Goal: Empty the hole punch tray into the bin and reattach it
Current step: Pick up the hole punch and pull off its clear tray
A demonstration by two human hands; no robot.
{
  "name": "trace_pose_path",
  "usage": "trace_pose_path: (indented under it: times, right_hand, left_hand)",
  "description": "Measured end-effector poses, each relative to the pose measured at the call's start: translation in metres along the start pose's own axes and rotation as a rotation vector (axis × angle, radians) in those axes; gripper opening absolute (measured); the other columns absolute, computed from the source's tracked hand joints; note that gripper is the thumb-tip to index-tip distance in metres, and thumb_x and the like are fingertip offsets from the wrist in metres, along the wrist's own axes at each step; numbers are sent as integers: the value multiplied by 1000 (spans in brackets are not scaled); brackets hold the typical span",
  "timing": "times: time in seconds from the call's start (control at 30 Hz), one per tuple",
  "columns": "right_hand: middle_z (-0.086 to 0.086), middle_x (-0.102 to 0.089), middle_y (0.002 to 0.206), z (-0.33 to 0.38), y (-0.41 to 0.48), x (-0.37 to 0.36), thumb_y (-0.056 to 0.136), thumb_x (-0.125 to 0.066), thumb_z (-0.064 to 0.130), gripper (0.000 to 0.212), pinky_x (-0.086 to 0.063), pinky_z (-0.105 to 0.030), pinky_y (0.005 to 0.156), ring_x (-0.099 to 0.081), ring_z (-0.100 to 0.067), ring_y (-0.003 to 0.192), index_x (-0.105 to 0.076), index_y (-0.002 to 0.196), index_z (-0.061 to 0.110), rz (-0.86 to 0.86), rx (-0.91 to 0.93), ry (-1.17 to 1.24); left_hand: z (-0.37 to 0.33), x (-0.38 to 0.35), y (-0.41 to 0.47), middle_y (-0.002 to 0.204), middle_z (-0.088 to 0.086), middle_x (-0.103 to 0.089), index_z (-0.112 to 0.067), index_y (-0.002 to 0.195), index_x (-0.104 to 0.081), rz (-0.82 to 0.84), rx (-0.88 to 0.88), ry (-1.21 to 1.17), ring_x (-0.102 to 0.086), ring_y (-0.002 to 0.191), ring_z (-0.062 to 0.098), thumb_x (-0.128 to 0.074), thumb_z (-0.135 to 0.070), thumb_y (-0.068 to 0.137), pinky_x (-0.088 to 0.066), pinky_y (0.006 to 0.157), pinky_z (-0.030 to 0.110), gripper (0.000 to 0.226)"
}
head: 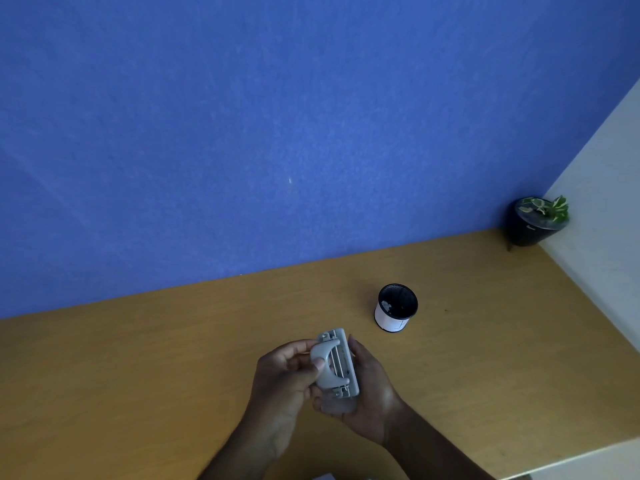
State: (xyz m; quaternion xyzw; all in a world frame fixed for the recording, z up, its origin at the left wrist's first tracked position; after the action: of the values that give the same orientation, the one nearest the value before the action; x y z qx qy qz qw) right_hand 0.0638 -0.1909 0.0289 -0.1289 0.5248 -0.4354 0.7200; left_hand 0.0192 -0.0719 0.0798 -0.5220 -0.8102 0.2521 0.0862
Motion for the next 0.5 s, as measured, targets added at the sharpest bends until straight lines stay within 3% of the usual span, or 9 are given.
trace_pose_path:
  times: [0.07, 0.17, 0.23, 0.33, 0.4, 0.5]
  right_hand:
    - [-14, -70, 89, 0, 3, 2, 106, -30, 62, 73, -49, -35, 60, -65, -24, 68, -72, 122, 5, 22, 16, 2]
    - [-16, -69, 93, 1, 6, 4, 106, -22, 65, 83, -46, -35, 61, -63, -23, 71, -68, 133, 1, 66, 63, -41]
    - [-18, -70, 95, 3, 8, 9, 104, -24, 67, 87, -48, -36, 62, -65, -24, 71, -65, 137, -2, 63, 84, -76]
    - [-21, -72, 100, 4, 13, 22, 100, -39, 71, 89, -54, -39, 65, -69, -28, 73, -62, 138, -5, -15, 64, -80]
    - [-21, -68, 93, 5, 14, 29, 98, -48, 70, 87, -56, -40, 62, -66, -30, 69, -63, 134, -7, -65, 53, -33]
    - [-17, -67, 80, 8, 11, 32, 99, -49, 67, 71, -54, -37, 59, -63, -28, 61, -65, 121, 1, -102, 50, 22]
  left_hand:
    - [0, 2, 2, 104, 27, -81, -1, 116, -76, 22, 26, -87, -79, 98, 39, -67, 8, 96, -65, 90, 55, 24]
    - [-1, 6, 4, 112, 36, -76, 3, 119, -71, 28, 45, -183, -78, 92, 33, -63, 9, 98, -65, 74, 39, 24]
    - [-1, 9, 5, 115, 38, -74, 4, 122, -69, 29, 56, -240, -75, 93, 33, -62, 9, 99, -63, 75, 37, 25]
    - [-1, 13, 9, 107, 28, -76, 4, 125, -68, 44, 84, -354, -74, 94, 32, -56, 8, 101, -65, 73, 36, 27]
    - [-1, 16, 13, 100, 20, -79, 2, 125, -68, 36, 108, -429, -76, 85, 26, -49, 9, 104, -66, 66, 34, 30]
    - [3, 20, 18, 90, 14, -78, 3, 128, -67, -3, 169, -534, -71, 77, 23, -42, 6, 107, -54, 72, 37, 33]
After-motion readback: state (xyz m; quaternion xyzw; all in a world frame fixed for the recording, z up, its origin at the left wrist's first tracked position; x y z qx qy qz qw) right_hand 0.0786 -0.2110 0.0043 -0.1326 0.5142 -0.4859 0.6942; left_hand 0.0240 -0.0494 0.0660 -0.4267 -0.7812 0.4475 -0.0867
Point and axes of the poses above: each hand's wrist, its own y-axis towards the middle knuckle, its own x-axis out of the back of the hand, z = x × y, the point moved 6 cm from there along y, towards the middle knuckle
